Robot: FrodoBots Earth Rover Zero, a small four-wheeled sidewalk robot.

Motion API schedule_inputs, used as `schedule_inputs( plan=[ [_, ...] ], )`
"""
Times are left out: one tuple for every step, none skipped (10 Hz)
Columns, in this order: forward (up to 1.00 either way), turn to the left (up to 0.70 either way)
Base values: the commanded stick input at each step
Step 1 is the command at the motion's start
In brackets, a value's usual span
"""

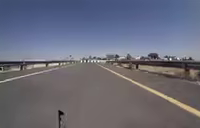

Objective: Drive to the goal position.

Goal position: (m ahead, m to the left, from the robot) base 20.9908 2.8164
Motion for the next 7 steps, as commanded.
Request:
schedule_inputs(
  plan=[
    [0.70, 0.00],
    [0.70, 0.00],
    [0.70, 0.00],
    [0.70, 0.00],
    [0.70, 0.00],
    [0.70, 0.00],
    [0.70, 0.00]
  ],
)
